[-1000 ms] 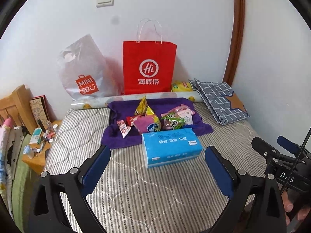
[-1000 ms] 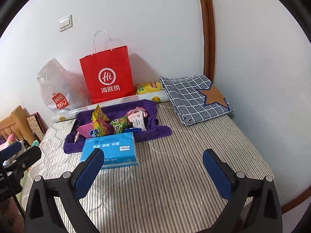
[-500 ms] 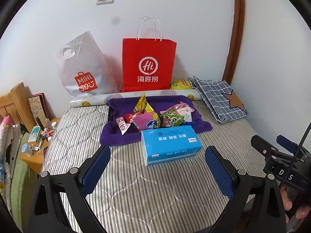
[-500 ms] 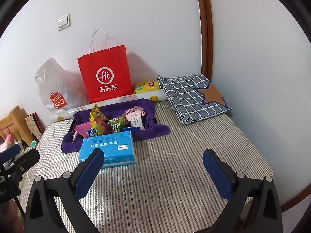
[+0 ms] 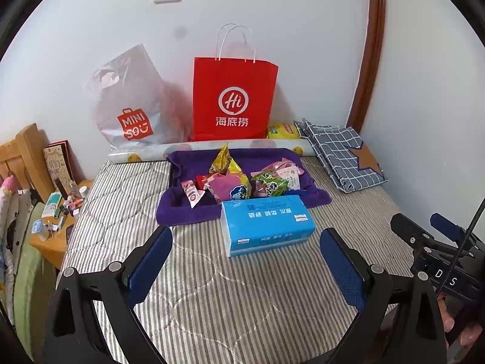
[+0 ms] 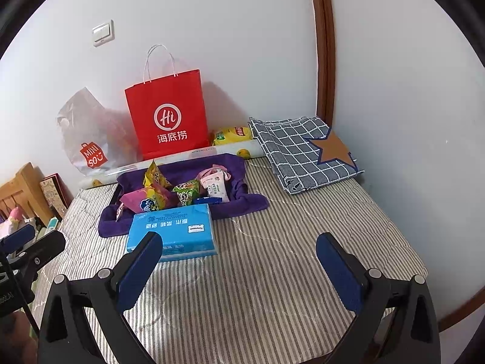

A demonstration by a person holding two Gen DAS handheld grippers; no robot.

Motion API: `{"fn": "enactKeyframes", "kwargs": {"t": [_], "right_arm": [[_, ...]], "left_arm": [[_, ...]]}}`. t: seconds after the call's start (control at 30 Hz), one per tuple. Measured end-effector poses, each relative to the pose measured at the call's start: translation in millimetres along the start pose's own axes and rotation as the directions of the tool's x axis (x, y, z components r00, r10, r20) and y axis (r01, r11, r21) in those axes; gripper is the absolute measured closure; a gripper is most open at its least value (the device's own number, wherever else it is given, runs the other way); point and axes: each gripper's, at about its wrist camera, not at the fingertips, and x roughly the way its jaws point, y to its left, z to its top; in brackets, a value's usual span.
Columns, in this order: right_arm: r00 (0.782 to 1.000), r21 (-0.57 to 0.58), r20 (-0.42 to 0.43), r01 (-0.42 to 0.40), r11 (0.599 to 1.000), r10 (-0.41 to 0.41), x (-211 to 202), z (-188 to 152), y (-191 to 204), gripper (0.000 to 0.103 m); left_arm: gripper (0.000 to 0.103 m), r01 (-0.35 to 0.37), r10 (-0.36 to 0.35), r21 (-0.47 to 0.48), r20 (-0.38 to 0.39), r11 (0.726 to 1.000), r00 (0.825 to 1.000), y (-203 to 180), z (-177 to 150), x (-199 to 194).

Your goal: Organize snacks

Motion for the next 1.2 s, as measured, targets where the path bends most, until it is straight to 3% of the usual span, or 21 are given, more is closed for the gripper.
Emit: {"fn": "enactKeyframes", "kwargs": {"t": [1.2], "right_arm": [[1.0, -0.009, 0.011, 0.006, 1.0, -0.006, -7.3, -0.4, 3.6, 0.001]], "left_arm": [[0.006, 0.005, -0.005, -0.008, 0.0, 1.0, 1.0, 2.0, -1.9, -4.0]]}}
